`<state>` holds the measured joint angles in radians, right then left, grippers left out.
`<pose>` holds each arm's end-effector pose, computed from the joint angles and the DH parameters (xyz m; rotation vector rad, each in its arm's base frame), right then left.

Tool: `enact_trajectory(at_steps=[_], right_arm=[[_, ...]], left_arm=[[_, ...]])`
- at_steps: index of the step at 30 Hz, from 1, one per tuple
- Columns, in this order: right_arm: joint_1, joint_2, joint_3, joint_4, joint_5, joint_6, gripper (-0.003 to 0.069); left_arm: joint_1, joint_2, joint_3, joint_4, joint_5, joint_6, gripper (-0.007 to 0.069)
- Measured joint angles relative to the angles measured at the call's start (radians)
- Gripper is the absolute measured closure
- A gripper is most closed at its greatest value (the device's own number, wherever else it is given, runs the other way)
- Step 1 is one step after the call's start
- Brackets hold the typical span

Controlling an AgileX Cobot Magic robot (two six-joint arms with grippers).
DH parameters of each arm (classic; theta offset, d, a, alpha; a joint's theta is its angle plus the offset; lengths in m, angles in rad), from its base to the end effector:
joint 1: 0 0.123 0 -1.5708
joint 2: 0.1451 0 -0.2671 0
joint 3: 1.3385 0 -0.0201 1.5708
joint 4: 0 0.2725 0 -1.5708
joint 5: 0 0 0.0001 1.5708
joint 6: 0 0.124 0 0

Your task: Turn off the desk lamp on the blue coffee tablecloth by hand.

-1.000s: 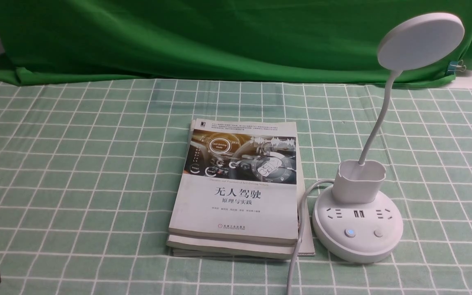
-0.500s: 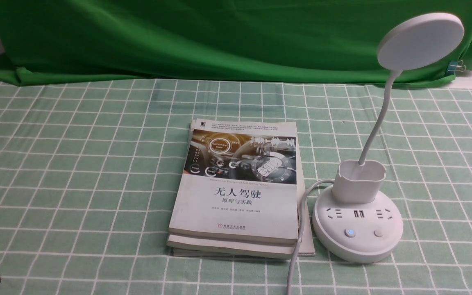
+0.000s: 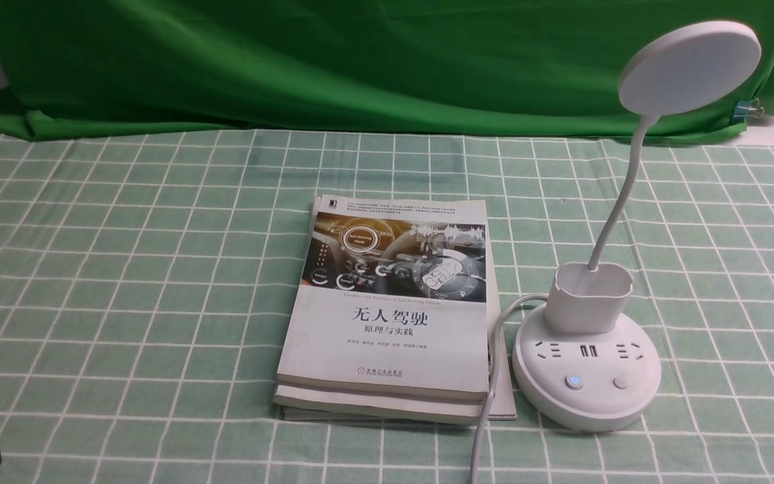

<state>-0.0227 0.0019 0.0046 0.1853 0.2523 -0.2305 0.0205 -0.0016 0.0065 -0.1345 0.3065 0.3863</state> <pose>0.1280 0.0028 0.1834 -0.0583 1.7371 -0.0141 0.1265 -0.0024 0.1763 0.2415 1.7788 0.1633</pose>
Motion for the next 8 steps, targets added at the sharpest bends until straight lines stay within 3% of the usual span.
enact_trajectory(at_steps=[8], right_arm=[[0.0, 0.0, 0.0, 0.0, 0.0, 0.0, 0.0503]], left_arm=[[0.0, 0.0, 0.0, 0.0, 0.0, 0.0, 0.0624]])
